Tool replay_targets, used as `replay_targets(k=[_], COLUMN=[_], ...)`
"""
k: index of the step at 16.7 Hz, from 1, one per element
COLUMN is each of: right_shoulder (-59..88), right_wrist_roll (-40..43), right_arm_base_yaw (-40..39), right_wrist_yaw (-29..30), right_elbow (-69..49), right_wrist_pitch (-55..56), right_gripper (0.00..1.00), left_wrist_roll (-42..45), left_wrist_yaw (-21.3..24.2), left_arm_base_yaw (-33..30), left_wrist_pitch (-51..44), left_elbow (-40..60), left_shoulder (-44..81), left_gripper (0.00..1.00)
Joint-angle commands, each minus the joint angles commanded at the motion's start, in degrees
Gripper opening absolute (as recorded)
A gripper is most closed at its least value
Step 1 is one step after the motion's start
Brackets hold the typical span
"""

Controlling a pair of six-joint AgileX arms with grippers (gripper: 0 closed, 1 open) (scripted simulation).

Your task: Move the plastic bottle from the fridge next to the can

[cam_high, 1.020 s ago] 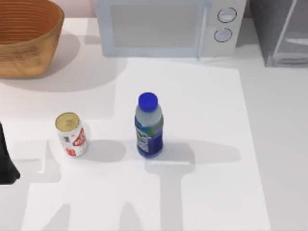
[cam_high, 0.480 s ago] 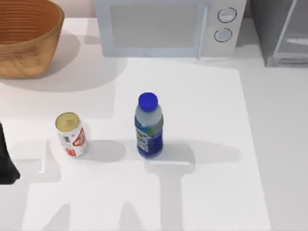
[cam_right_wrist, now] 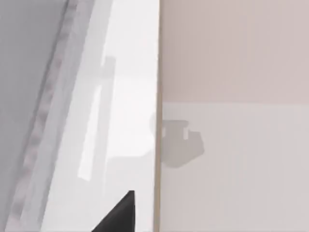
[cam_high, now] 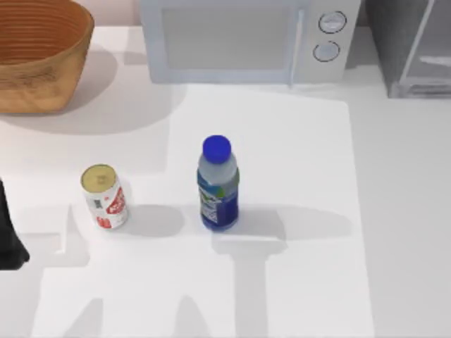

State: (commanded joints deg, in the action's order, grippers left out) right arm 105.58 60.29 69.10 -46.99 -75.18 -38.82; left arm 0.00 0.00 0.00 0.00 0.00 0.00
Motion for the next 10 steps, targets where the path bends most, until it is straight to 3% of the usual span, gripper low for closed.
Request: replay_targets(k=[5,10], right_shoulder=[-0.2,-0.4], right_wrist_roll=[-18.8,-23.1], right_arm_base_yaw=[-12.3,-15.8], right_wrist_yaw=[2.6,3.4], right_elbow=[0.4,0.5], right_wrist_pitch=[16.9,21.1], right_gripper=[1.0,1.0], left_wrist_roll=[0.0,0.0], left_wrist_yaw=[0.0,0.0], left_arm_base_yaw=[0.0,0.0], left_wrist_pitch=[0.0,0.0], left_elbow=[0.0,0.0], left_shoulder=[0.0,0.0], left_gripper=[1.0,1.0])
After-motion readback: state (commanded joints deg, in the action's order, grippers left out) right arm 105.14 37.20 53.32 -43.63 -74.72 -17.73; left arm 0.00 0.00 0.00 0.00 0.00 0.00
